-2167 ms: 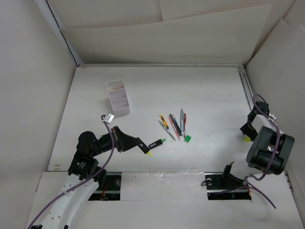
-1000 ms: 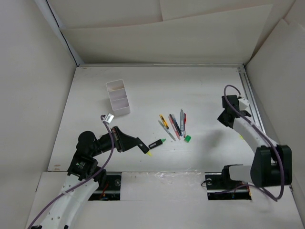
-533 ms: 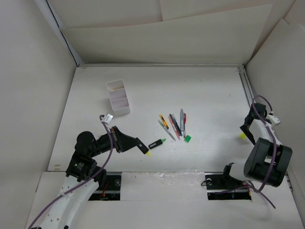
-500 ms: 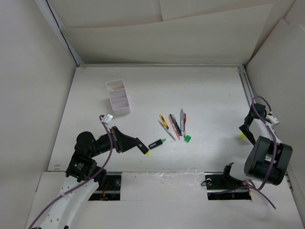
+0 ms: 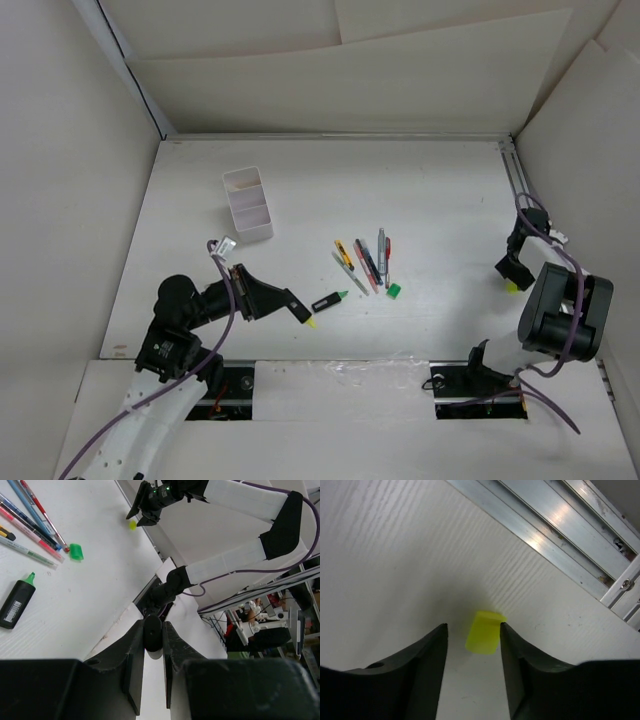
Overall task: Sort the stationery into containers
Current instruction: Move the pen cap to the center of the board.
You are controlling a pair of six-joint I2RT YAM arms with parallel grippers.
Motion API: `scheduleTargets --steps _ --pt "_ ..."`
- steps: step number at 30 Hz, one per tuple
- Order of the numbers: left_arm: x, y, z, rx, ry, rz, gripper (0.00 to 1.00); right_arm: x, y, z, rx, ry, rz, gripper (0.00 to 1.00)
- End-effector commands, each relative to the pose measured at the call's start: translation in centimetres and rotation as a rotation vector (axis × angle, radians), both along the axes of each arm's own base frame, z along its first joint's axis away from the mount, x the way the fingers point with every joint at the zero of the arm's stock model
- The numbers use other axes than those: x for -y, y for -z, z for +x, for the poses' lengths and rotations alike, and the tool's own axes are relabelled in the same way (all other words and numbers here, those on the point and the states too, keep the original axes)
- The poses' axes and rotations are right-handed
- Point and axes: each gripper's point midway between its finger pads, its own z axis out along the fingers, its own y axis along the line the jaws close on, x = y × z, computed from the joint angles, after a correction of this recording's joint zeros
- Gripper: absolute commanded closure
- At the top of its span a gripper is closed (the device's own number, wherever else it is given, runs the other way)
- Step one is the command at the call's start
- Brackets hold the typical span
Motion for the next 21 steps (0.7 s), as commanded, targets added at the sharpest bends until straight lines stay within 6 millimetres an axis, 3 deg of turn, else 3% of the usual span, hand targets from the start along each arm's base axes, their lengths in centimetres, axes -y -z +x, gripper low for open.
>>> scheduleTargets --steps 1,3,5,9,10,12,13,16,21 --pt "-0.2 -2.7 -0.7 0.086 0.014 -0.020 1.00 0.2 -1.4 2.2 0.030 -0.039 -0.037 0.49" --pt "-0.3 -2.8 -1.0 0.088 0.014 -0.013 1.00 -0.1 -1.4 2.3 0.031 -0.050 -0.037 0.61" --pt "-0.5 -3.2 -1.0 0.104 0.002 -0.001 1.00 -0.1 -1.4 2.4 0.045 -0.050 -0.042 0.65" --pt "-0.9 -3.8 -1.3 0.127 -0.020 0.006 1.00 -0.7 -1.5 3.0 0.065 -0.066 -0.035 0.38" --pt "-1.0 -4.2 -1.2 0.132 -0.033 0.005 1.00 -0.7 -1.4 2.8 0.056 -0.067 -0.032 0.39" --pt "-1.1 -4.2 -1.4 0.132 -0.033 0.005 1.00 -0.7 -1.6 2.9 0.070 -0.059 -0.033 0.50" --pt "-1.1 -4.2 -1.4 0.132 -0.033 0.005 1.00 -0.8 -1.4 2.6 0.061 -0.059 -0.030 0.62" --pt "-1.1 -4.0 -1.2 0.122 -0.041 0.010 1.00 -2.0 -1.2 3.2 0.051 -0.101 -0.016 0.70" --pt "-1.4 -4.0 -1.2 0.126 -0.060 0.017 1.00 -3.5 -1.4 4.1 0.052 -0.134 -0.008 0.75"
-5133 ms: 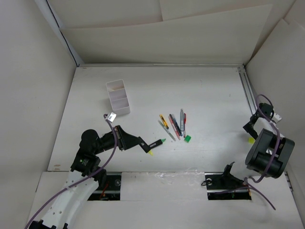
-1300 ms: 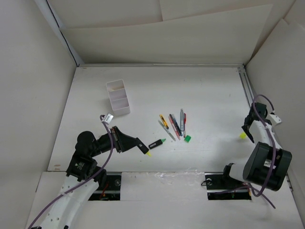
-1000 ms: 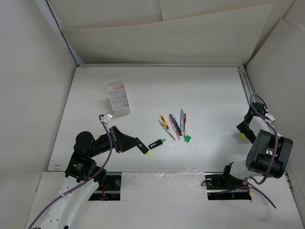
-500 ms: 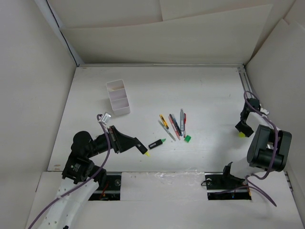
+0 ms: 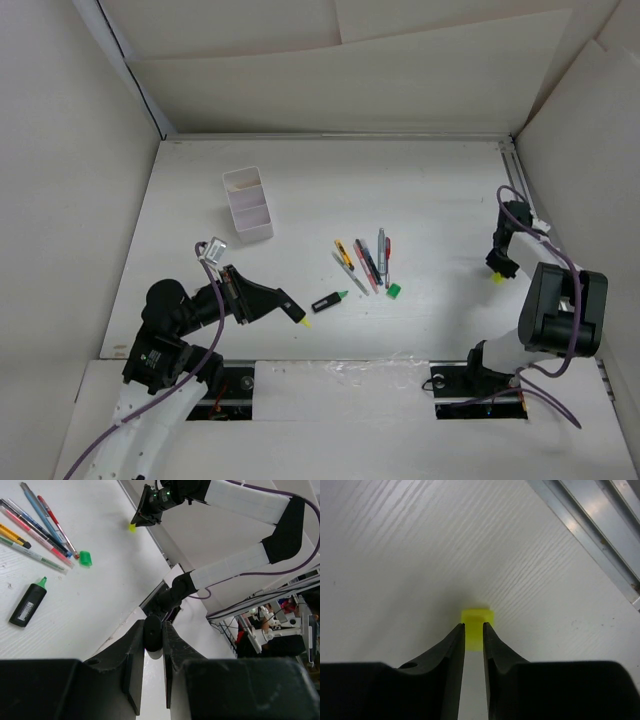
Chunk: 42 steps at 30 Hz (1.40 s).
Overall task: Sort the stationery into containers
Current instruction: Move the pen cap to the center of the board.
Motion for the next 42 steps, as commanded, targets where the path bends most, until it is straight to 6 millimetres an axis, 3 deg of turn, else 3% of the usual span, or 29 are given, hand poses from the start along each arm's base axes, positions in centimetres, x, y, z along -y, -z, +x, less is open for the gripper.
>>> scheduleTargets --steps 1,5,7,10,14,17,20,22,23,24,27,29,31,34,37,42 --pt "-0.4 -1.7 -0.2 0.074 -0.021 -0.003 1.00 -1.1 -0.3 1.0 0.027 -0.008 0.022 0.75" --pt "-0.5 -1.8 -0.3 0.083 -0.022 -0.007 1.00 -4.8 0.9 1.7 0.023 -0.053 0.064 0.76" --pt "-0.5 -1.7 -0.4 0.074 -0.021 -0.003 1.00 -7.1 1.3 2.7 0.027 -0.110 0.083 0.80" --pt "-0.5 -1.7 -0.4 0.074 -0.021 -0.003 1.00 -10.4 3.3 2.5 -0.007 -0.178 0.116 0.86" --pt "-0.7 -1.8 -0.4 0.086 -0.040 -0.007 1.00 -12.8 -0.2 4.9 0.071 -0.258 0.038 0.86" --pt "-0.7 -1.8 -0.4 0.086 -0.040 -0.007 1.00 -14.4 -3.2 6.7 0.243 -0.342 0.139 0.88" --pt "-0.8 -1.6 -0.3 0.087 -0.054 -0.007 1.00 -14.7 -6.2 7.0 0.371 -0.417 0.173 0.84" --pt "-0.9 -1.3 -0.1 0.086 -0.064 -0.006 1.00 -13.2 -7.6 6.7 0.379 -0.400 0.132 0.79" --pt "-0.9 -1.5 -0.1 0.094 -0.065 -0.009 1.00 -11.9 -8.7 6.2 0.378 -0.375 0.084 0.70" --pt "-0.8 -1.6 -0.2 0.103 -0.056 -0.013 1.00 -9.2 -8.9 5.0 0.338 -0.290 0.004 0.66" --pt "-0.4 -1.4 -0.1 0.093 -0.032 -0.033 1.00 -5.0 -9.4 3.8 0.307 -0.193 -0.080 0.70" --pt "-0.3 -1.1 -0.2 0.089 -0.022 -0.039 1.00 -1.9 -7.3 2.2 0.228 -0.114 -0.083 0.76" --pt "-0.3 -1.0 -0.2 0.096 -0.022 -0.042 1.00 -0.9 -4.3 1.6 0.123 -0.088 -0.051 0.88" --pt "-0.1 -0.2 -0.1 0.079 -0.009 -0.043 1.00 -0.8 -1.6 1.4 0.044 -0.080 -0.006 0.90" --pt "0.1 -0.2 -0.4 0.081 0.016 -0.051 1.00 -1.0 -0.3 1.2 0.003 -0.059 0.016 0.79" --pt "0.1 -0.6 -0.4 0.099 0.016 -0.059 1.00 -1.2 0.0 2.1 -0.099 -0.091 0.009 0.79"
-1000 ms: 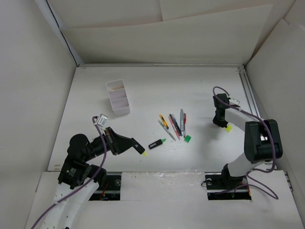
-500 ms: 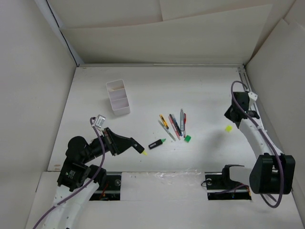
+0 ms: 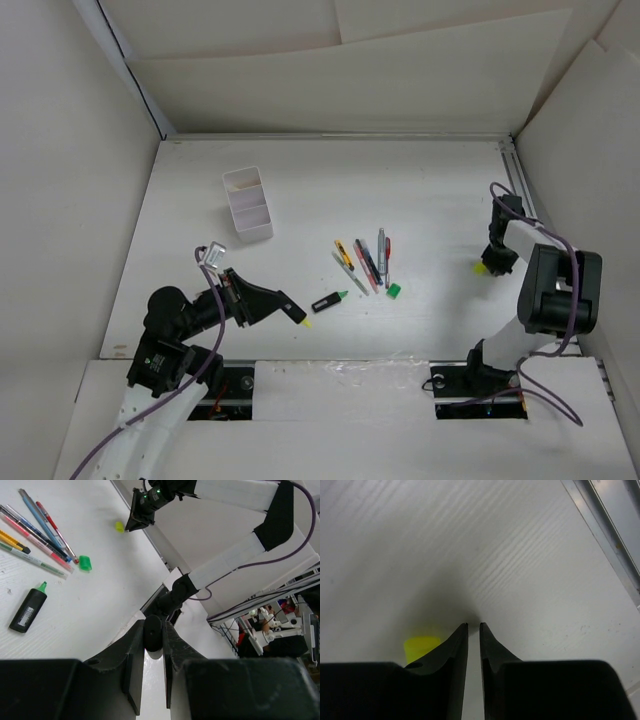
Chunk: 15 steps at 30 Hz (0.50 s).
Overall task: Sort the stationery into containers
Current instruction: Move the pen cap to the center of the board.
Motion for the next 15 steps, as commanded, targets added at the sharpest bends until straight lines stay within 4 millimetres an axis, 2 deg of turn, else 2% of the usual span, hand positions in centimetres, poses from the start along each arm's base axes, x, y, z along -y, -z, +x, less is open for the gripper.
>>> scheduleTargets --steps 1,5,9,15 --pt "0.2 -1.6 -0.4 0.071 0.029 -0.033 1.00 0.2 -1.5 2.2 0.003 -0.033 -0.030 0.79" --pt "0.4 -1.8 -0.5 0.080 0.049 -0.036 1.00 -0.5 -1.2 2.7 -0.022 -0.069 -0.026 0.78" --pt "0.5 -1.4 -0.6 0.071 0.058 -0.033 1.00 -2.2 -0.5 3.7 -0.039 -0.121 -0.028 0.77" --pt "0.5 -1.1 -0.6 0.071 0.058 -0.033 1.00 -6.2 1.0 4.7 -0.086 -0.210 -0.024 0.78"
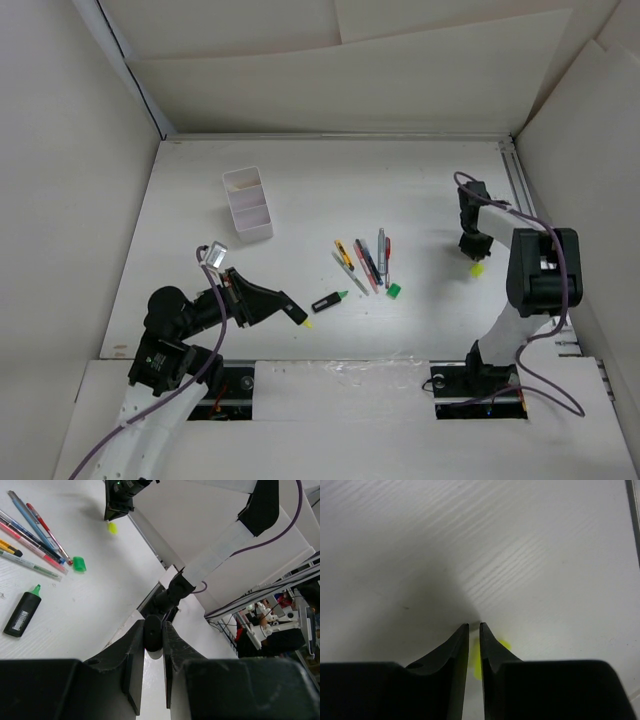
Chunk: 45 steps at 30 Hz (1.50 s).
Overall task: Sort the stationery into containers
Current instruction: Move the pen cap to the center of the board.
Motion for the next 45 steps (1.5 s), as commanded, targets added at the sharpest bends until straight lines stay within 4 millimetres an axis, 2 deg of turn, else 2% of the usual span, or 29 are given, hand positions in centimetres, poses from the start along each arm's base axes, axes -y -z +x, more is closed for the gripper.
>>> scheduleTargets --steps 1,3,6,9,12,14,15,16,19,23,29,36,42,45 --pt "0.1 -0.7 -0.3 0.044 0.016 -0.020 1.00 -3.0 1.3 0.1 -0.042 -0.046 0.024 0.79" --pt "0.1 -0.7 -0.3 0.044 0.016 -0.020 1.00 -4.9 1.7 0.4 -0.026 -0.082 0.047 0.79" --pt "0.0 -0.9 -0.4 0.044 0.016 -0.020 1.00 -6.2 2.4 -0.2 -0.015 -0.081 0.068 0.79" --pt "0.0 -0.8 -0.6 0.043 0.016 -0.019 1.00 -5.8 1.9 -0.3 0.039 -0.062 0.081 0.71" --pt "-0.2 -0.9 -0.9 0.054 0.016 -0.023 1.00 -5.4 1.6 -0.7 0.078 -0.064 0.147 0.73" --pt "-0.2 -1.1 -0.7 0.063 0.007 -0.027 1.00 -4.2 0.8 -1.1 0.096 -0.028 0.103 0.73" --pt "-0.2 -1.1 -0.7 0.063 0.007 -0.027 1.00 -3.6 -0.5 -1.0 0.136 0.003 0.074 0.67" --pt "-0.2 -1.0 -0.6 0.054 0.007 -0.024 1.00 -2.9 -1.3 -1.0 0.158 0.028 0.036 0.54" --pt "-0.1 -0.8 -0.5 0.048 0.007 -0.028 1.00 -1.3 -2.8 -1.6 0.225 0.082 0.044 0.42" --pt "0.0 -0.7 -0.6 0.039 0.016 -0.032 1.00 0.4 -3.4 -2.0 0.232 0.105 0.044 0.37" --pt "0.1 -0.7 -0.5 0.039 0.016 -0.032 1.00 3.0 -3.4 -3.8 0.186 0.172 -0.007 0.36" --pt "0.1 -1.4 -0.6 0.061 0.026 -0.040 1.00 2.0 -0.2 -4.5 0.079 0.126 0.112 0.39" --pt "0.2 -1.2 -0.7 0.056 0.037 -0.044 1.00 2.1 0.1 -4.5 0.042 0.098 0.138 0.39" --pt "0.2 -1.4 -0.7 0.064 0.037 -0.047 1.00 2.1 0.4 -4.6 0.031 0.099 0.140 0.47"
